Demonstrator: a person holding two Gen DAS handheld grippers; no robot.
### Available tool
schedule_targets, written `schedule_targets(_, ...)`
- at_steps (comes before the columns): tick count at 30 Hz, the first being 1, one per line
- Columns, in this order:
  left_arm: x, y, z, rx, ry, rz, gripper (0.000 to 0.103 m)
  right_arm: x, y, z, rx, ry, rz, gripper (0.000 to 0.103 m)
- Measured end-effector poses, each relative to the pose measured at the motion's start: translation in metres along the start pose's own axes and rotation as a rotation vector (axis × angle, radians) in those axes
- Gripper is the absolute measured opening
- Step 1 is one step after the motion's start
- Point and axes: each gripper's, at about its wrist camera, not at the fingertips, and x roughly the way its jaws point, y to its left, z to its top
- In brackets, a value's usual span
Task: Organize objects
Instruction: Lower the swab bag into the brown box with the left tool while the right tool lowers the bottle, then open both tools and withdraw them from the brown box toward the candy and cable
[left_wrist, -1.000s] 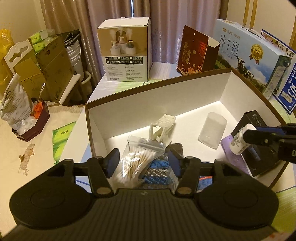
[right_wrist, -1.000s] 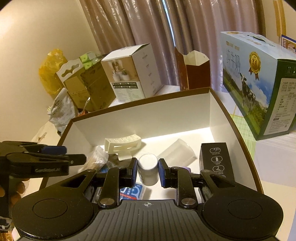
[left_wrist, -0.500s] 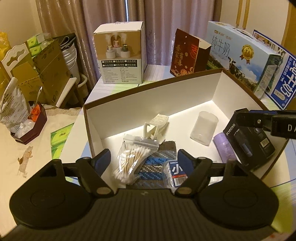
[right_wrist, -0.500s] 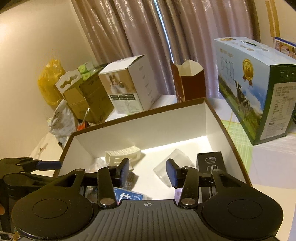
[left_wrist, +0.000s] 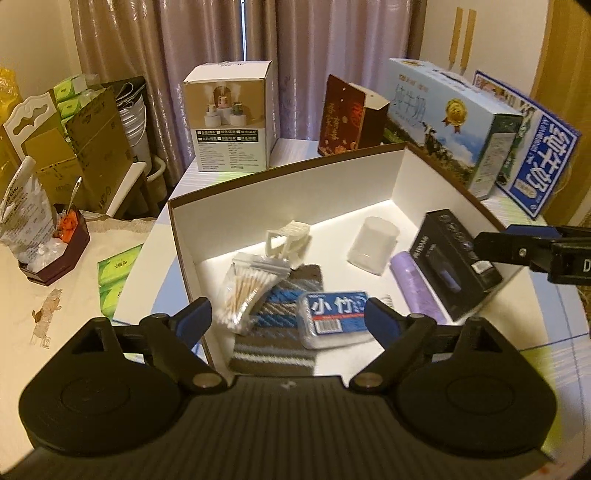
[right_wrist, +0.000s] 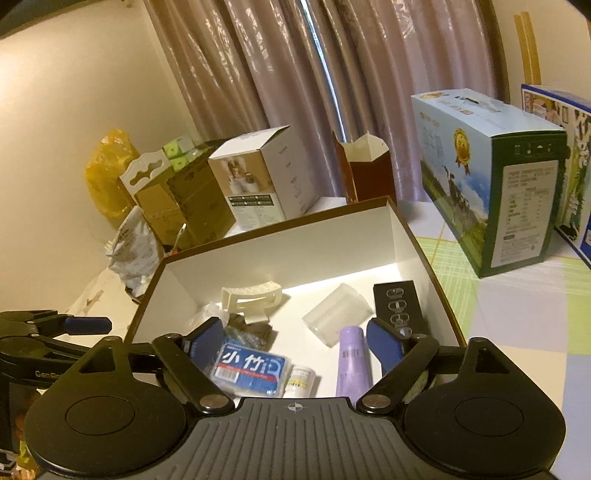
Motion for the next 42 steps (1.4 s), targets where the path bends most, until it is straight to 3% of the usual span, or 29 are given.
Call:
schedule_targets(9,-0.034,-0.017,-0.018,-0.006,-0.018,-0.032,0.090,-0.035,0.006,-0.018,0.030,-0.020,0.015,0.091)
schedule_targets(26,-0.077,-0.046,-0.060,-0.023,0.000,-0.071,0.091,-0.095,0.009,-0.060,0.049,-0.017,0.008,0.093)
schedule_targets(42,-0.085,-0.073,-0.097,-0.011,0.065,-0.089,0.091,-0.114,0.008,-0.105,0.045,0.069,-0.024,0.094)
